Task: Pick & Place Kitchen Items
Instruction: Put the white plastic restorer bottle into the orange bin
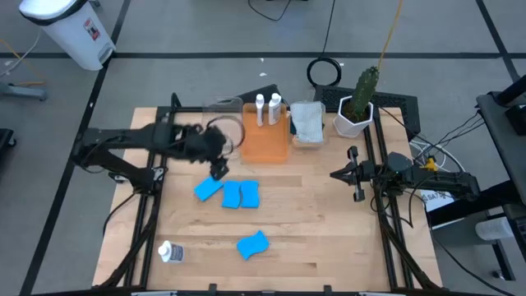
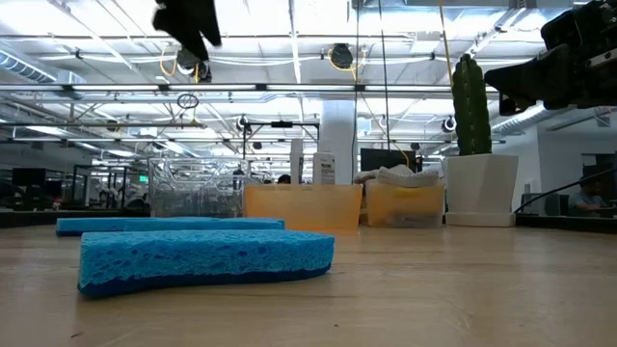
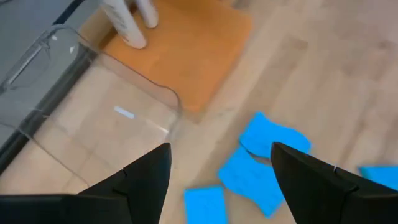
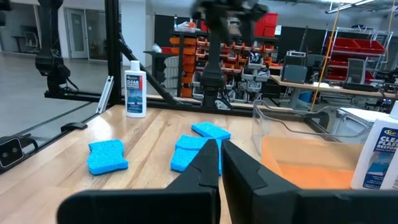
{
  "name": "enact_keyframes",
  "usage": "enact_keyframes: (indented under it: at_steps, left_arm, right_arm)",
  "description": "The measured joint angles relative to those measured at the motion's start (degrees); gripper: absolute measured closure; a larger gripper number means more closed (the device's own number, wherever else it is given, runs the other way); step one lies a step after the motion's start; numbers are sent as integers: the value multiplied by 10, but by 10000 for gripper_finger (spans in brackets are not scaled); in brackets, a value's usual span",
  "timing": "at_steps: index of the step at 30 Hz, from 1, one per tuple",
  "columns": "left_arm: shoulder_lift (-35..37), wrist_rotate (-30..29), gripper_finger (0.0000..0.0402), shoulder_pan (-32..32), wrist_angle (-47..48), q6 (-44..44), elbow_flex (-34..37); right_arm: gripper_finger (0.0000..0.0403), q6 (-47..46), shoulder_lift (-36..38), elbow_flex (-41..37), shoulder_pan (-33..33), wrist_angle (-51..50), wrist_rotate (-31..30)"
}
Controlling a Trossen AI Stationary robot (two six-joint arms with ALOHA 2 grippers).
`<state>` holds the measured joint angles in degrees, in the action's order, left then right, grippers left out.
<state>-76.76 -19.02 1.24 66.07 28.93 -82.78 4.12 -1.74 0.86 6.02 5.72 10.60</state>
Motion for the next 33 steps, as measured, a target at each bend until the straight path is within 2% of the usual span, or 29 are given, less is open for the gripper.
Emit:
enact_keyframes:
  at_steps: [5,9,13,16,22,33]
  left_arm:
    - [28,-56,124,127,10,109,0]
    - [40,-57,124,220,40,220,0]
    - [37,-3,124,293,93,392,0]
    - [33,65,124,332,119,520,0]
    - [12,206,124,380,168,695,0]
    - [-8,235,124,480,165,955,0]
  right_arm:
    - [403,0,0,0,0,0,0]
    - [403,0,0,0,0,0,0]
    - [403,0,0,0,0,0,0]
    - [403,0,0,0,0,0,0]
    - [403,0,0,0,0,0,0]
    - [403,0,0,0,0,0,0]
